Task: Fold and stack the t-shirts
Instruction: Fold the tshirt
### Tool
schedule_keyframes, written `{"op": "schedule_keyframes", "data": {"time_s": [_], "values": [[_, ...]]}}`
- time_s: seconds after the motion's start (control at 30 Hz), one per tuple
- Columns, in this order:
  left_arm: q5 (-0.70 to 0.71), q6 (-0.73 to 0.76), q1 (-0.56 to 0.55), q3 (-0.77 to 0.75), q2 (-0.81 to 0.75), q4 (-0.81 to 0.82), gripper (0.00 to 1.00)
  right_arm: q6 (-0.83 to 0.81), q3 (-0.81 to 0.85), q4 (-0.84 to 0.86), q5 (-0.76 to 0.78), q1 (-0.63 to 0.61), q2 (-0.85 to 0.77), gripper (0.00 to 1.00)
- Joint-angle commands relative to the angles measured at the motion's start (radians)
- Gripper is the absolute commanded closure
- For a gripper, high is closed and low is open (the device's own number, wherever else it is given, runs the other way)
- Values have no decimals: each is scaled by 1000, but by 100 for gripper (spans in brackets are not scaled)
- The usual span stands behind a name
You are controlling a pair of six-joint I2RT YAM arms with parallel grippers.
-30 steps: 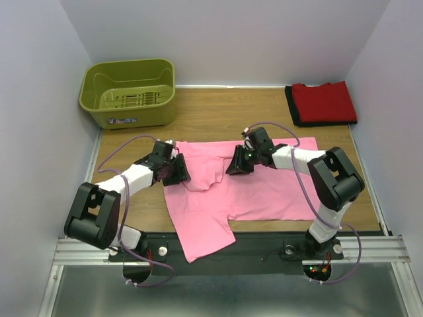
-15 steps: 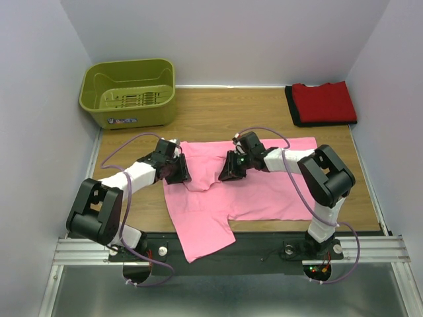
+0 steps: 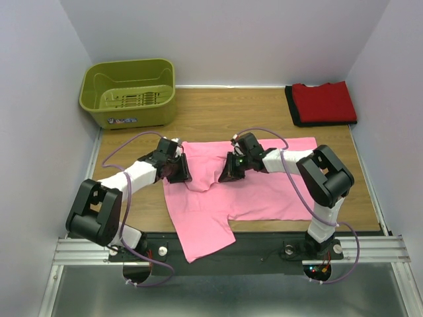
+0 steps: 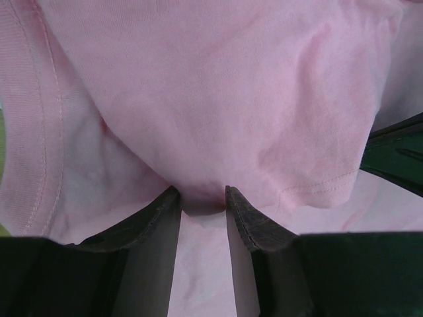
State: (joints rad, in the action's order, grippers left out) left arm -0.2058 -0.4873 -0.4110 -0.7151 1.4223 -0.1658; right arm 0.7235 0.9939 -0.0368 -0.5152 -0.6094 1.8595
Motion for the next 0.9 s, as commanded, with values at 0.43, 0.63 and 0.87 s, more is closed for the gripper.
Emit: {"op": "schedule_keyframes", "data": {"time_s": [0.43,0.63,0.87], "values": [[48,61,-3,-149,-68,-179,74,19,60,-101,-34,-9,-152,99],[28,65,-5,-147,-51,-192,79,-38,46,-227,-29,-9,-168,99],[16,58,-5,-127,-56,-181,55,-61,-1,-253,43,-4,-165,99]]}}
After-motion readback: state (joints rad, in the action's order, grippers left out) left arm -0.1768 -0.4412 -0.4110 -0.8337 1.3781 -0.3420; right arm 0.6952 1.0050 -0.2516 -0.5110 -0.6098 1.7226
